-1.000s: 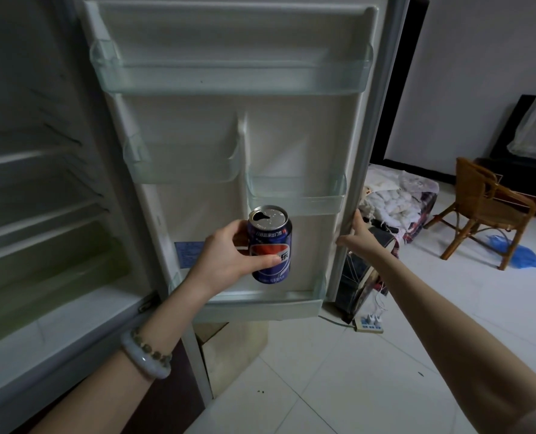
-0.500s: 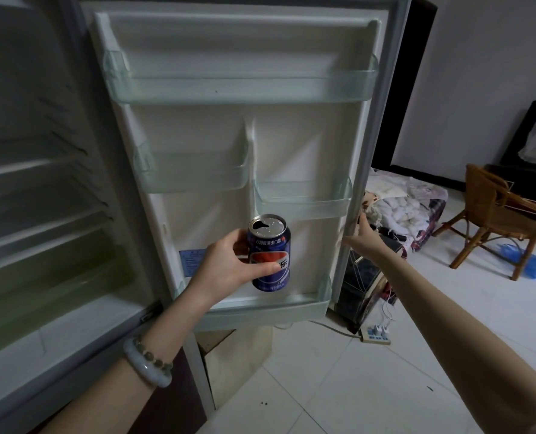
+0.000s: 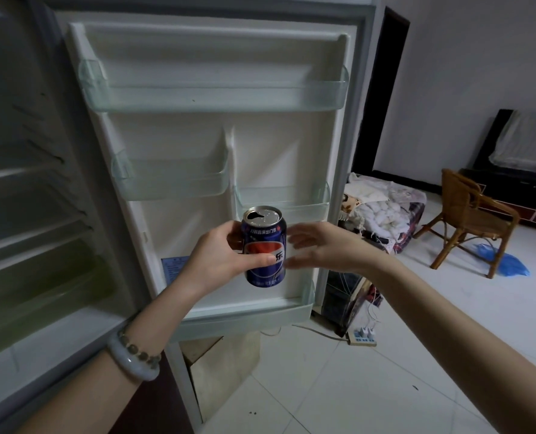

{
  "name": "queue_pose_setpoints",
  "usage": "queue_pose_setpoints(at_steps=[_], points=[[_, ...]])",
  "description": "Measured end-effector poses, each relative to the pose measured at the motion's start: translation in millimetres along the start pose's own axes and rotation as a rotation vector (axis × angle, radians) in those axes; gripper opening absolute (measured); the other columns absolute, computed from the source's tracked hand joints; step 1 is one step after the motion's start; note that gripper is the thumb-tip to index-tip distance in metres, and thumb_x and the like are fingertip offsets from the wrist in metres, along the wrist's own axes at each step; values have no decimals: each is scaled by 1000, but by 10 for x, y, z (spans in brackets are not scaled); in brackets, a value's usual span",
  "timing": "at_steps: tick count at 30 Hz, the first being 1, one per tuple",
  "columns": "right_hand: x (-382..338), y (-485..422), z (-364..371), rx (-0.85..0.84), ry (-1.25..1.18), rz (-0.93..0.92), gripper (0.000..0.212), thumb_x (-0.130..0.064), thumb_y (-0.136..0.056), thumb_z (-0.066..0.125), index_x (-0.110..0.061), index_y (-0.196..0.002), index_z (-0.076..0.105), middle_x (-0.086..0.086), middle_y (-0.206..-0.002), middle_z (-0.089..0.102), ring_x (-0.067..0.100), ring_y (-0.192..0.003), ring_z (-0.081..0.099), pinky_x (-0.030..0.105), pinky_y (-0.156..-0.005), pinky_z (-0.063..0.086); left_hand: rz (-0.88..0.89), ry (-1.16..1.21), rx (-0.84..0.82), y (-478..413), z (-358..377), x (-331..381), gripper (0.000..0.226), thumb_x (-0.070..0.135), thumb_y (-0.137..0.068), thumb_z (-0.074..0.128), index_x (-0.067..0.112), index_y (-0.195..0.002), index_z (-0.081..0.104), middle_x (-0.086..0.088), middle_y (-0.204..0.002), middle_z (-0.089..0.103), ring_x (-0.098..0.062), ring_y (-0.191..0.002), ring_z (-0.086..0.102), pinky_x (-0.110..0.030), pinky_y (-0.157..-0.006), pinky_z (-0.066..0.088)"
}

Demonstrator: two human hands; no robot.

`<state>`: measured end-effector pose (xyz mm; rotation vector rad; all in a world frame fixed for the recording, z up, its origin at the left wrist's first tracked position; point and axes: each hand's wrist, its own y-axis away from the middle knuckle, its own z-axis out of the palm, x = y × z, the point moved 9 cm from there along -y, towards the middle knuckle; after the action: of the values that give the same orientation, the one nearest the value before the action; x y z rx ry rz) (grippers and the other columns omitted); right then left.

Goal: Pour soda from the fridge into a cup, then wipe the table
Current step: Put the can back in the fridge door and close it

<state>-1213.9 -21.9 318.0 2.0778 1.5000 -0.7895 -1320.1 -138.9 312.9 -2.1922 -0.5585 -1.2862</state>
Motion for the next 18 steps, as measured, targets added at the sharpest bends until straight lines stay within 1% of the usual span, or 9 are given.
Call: queue_pose_setpoints(at_steps=[2, 5, 8, 10, 11, 13, 15, 16, 18], points=[[-156, -42, 24, 6, -99, -55, 56, -20, -75, 76, -17, -126, 53, -2, -119, 63, 10, -109, 59, 28, -97, 46, 17, -1, 9, -40, -3, 106, 60, 33, -57, 90, 22, -110, 64, 8, -100, 71, -3, -92, 66, -28, -85, 53], [-280, -118, -91, 87, -193, -108, 54, -12, -71, 79, -15, -120, 56, 0, -110, 67, 12, -103, 62, 29, -92, 50, 49, 2, 22, -141, -73, 295, 63, 32, -56, 90, 21, -111, 64, 7, -100, 72, -4, -92, 67, -28, -86, 53], [-375, -186, -297, 149, -232, -138, 52, -10, -69, 80, -17, -116, 57, 0, -105, 68, 10, -97, 64, 23, -85, 51, 75, 0, 17, -280, -137, 506, 60, 30, -56, 90, 19, -109, 64, 7, -97, 72, 0, -88, 67, -21, -81, 53], [-401, -268, -449, 179, -262, -142, 53, -9, -68, 80, -15, -116, 59, 1, -104, 69, 12, -97, 65, 27, -87, 51, 73, 8, 19, -417, -171, 608, 53, 25, -61, 88, 17, -108, 64, 7, -95, 71, 1, -85, 67, -14, -74, 51], [-406, -322, -520, 191, -265, -141, 54, -9, -68, 81, -15, -117, 60, 1, -104, 69, 13, -97, 65, 28, -87, 52, 68, 21, 17, -501, -180, 645, 53, 24, -63, 86, 15, -110, 63, 6, -97, 71, -1, -87, 67, -14, -73, 51], [-427, -431, -651, 208, -261, -146, 52, -8, -68, 80, -16, -116, 60, 1, -103, 69, 13, -96, 65, 25, -82, 52, 45, 54, 3, -679, -199, 663, 57, 23, -62, 86, 12, -113, 61, 2, -102, 70, -7, -93, 66, -19, -79, 51], [-445, -537, -758, 213, -250, -146, 50, -7, -69, 79, -16, -115, 59, -1, -102, 69, 12, -96, 65, 20, -77, 51, 5, 107, -3, -858, -218, 623, 66, 22, -58, 88, 11, -117, 60, -2, -107, 70, -14, -99, 66, -31, -90, 51], [-445, -593, -808, 219, -253, -143, 50, -6, -69, 78, -15, -114, 59, -1, -101, 68, 13, -96, 64, 20, -77, 50, -16, 139, 0, -932, -223, 606, 67, 20, -58, 88, 10, -118, 59, -4, -109, 69, -17, -101, 65, -36, -94, 50], [-416, -725, -894, 235, -260, -142, 48, -4, -69, 78, -16, -112, 60, 1, -100, 68, 14, -95, 64, 21, -78, 51, -38, 172, 18, -1065, -225, 578, 67, 14, -58, 87, 7, -119, 58, -7, -111, 68, -20, -103, 65, -40, -97, 49]])
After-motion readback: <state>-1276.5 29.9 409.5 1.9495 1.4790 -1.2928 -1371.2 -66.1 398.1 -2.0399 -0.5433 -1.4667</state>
